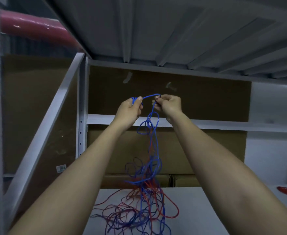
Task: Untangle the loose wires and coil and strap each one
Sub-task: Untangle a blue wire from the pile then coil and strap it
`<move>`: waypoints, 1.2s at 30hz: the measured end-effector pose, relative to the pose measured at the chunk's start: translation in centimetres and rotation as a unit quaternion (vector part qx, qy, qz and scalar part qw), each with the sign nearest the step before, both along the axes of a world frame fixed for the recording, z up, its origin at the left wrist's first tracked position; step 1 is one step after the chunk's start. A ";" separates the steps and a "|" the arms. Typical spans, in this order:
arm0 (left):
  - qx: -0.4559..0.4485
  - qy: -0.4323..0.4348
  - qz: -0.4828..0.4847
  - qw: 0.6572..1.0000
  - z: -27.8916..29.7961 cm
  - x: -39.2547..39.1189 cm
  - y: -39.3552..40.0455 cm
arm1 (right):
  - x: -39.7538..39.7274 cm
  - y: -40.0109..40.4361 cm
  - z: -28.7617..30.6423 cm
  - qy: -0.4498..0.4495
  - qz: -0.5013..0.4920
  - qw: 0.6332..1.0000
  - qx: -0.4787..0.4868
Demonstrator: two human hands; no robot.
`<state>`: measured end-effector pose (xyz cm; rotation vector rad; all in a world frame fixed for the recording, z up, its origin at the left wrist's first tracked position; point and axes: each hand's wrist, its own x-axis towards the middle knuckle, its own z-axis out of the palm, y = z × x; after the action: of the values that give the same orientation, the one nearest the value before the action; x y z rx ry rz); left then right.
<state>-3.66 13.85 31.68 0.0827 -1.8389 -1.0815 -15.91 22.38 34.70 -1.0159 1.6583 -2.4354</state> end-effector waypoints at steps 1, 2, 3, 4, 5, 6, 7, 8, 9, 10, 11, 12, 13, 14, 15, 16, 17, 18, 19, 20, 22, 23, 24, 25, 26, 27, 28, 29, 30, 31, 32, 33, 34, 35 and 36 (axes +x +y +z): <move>-0.004 0.004 0.004 1.000 0.3 0.1 0.0 | 0.2 0.0 0.6 0.002 0.008 1.000 -0.012; -0.010 0.007 0.007 1.000 0.5 0.2 0.0 | 0.4 0.2 1.1 0.008 0.015 0.999 -0.027; -0.015 0.009 0.007 1.000 0.6 0.2 0.0 | 0.6 0.2 1.3 0.014 0.022 0.999 -0.043; -0.019 0.007 0.004 1.000 0.5 0.2 0.0 | 0.8 0.2 1.2 0.015 0.031 0.998 -0.055; -0.020 0.001 -0.005 1.000 0.3 0.2 0.0 | 1.0 0.2 0.6 0.008 0.041 0.997 -0.058; -0.013 -0.007 -0.019 1.000 -0.2 0.2 -0.1 | 1.1 0.3 -0.6 -0.004 0.052 0.998 -0.045; 0.001 -0.017 -0.035 0.999 -0.8 0.1 -0.3 | 1.1 0.3 -2.1 -0.016 0.062 0.998 -0.012; 0.015 -0.027 -0.043 0.999 -1.7 0.0 -0.5 | 1.0 0.3 -3.8 -0.025 0.070 0.996 0.041; 0.027 -0.037 -0.043 0.998 -2.6 0.0 -0.8 | 0.9 0.3 -5.8 -0.033 0.077 0.991 0.100; 0.039 -0.046 -0.039 0.997 -3.6 0.1 -1.0 | 0.9 0.2 -7.6 -0.040 0.077 0.985 0.152; 0.053 -0.052 -0.036 0.997 -4.6 0.2 -1.3 | 0.9 0.1 -9.2 -0.043 0.070 0.979 0.189; 0.072 -0.054 -0.038 0.995 -5.5 0.5 -1.4 | 0.9 -0.1 -10.7 -0.038 0.055 0.975 0.213; 0.091 -0.054 -0.044 0.993 -6.4 0.8 -1.5 | 1.0 -0.4 -12.0 -0.015 0.028 0.973 0.230; 0.109 -0.056 -0.055 0.991 -7.4 1.3 -1.6 | 1.0 -0.7 -13.2 0.025 -0.012 0.970 0.243; 0.133 -0.057 -0.078 0.986 -8.3 1.8 -1.6 | 1.1 -0.9 -14.2 0.075 -0.061 0.964 0.246; 0.170 -0.054 -0.118 0.977 -9.2 2.3 -1.5 | 1.3 -0.9 -15.2 0.124 -0.112 0.957 0.239; 0.222 -0.041 -0.176 0.958 -10.1 2.8 -1.3 | 1.7 -0.9 -16.0 0.164 -0.149 0.948 0.230; 0.287 -0.018 -0.244 0.926 -10.9 3.3 -1.0 | 2.2 -0.8 -16.9 0.200 -0.166 0.937 0.234; 0.349 0.012 -0.304 0.886 -11.5 3.7 -0.8 | 2.9 -0.8 -17.9 0.239 -0.163 0.922 0.259; 0.395 0.044 -0.342 0.852 -12.0 3.9 -0.6 | 3.5 -0.9 -18.9 0.277 -0.144 0.902 0.300; 0.446 0.101 -0.344 0.820 -12.9 4.0 -0.5 | 4.6 -0.9 -21.6 0.318 -0.077 0.874 0.360; 0.451 0.118 -0.311 0.828 -13.3 3.9 -0.7 | 5.1 -0.8 -23.0 0.318 -0.042 0.870 0.374; 0.438 0.124 -0.259 0.852 -13.9 3.8 -1.0 | 5.5 -0.5 -24.5 0.307 -0.011 0.871 0.382; 0.409 0.116 -0.202 0.882 -14.5 3.6 -1.2 | 5.7 -0.2 -25.8 0.284 0.016 0.877 0.386; 0.372 0.088 -0.147 0.912 -15.4 3.5 -1.3 | 5.9 0.2 -27.0 0.249 0.040 0.888 0.385; 0.325 0.040 -0.098 0.940 -16.4 3.4 -1.5 | 5.9 0.6 -27.9 0.213 0.058 0.899 0.378; 0.270 -0.015 -0.054 0.961 -17.6 3.2 -1.6 | 6.0 0.9 -28.5 0.186 0.071 0.907 0.370; 0.211 -0.065 -0.017 0.975 -18.9 3.0 -1.8 | 6.1 1.1 -28.8 0.170 0.082 0.913 0.362; 0.154 -0.108 0.016 0.982 -20.2 2.9 -2.0 | 6.1 1.3 -29.0 0.161 0.093 0.915 0.358; 0.100 -0.143 0.038 0.984 -21.3 2.9 -2.2 | 6.0 1.5 -29.1 0.152 0.105 0.916 0.357; 0.042 -0.177 0.056 0.982 -22.3 2.9 -2.4 | 5.9 1.7 -29.1 0.140 0.120 0.916 0.357; -0.028 -0.213 0.069 0.974 -23.2 2.8 -2.6 | 5.7 1.9 -29.0 0.124 0.135 0.917 0.355; -0.099 -0.247 0.077 0.961 -23.9 2.8 -2.8 | 5.4 2.1 -28.8 0.103 0.149 0.918 0.352; -0.158 -0.275 0.080 0.945 -24.6 2.7 -3.0 | 5.2 2.4 -28.6 0.082 0.162 0.919 0.349; -0.206 -0.300 0.080 0.928 -25.1 2.8 -3.1 | 5.1 2.6 -28.4 0.071 0.167 0.919 0.351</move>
<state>-0.83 10.72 6.54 0.3400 -2.5250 -0.5608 -10.84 24.98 6.26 -1.2158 1.9638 -1.4009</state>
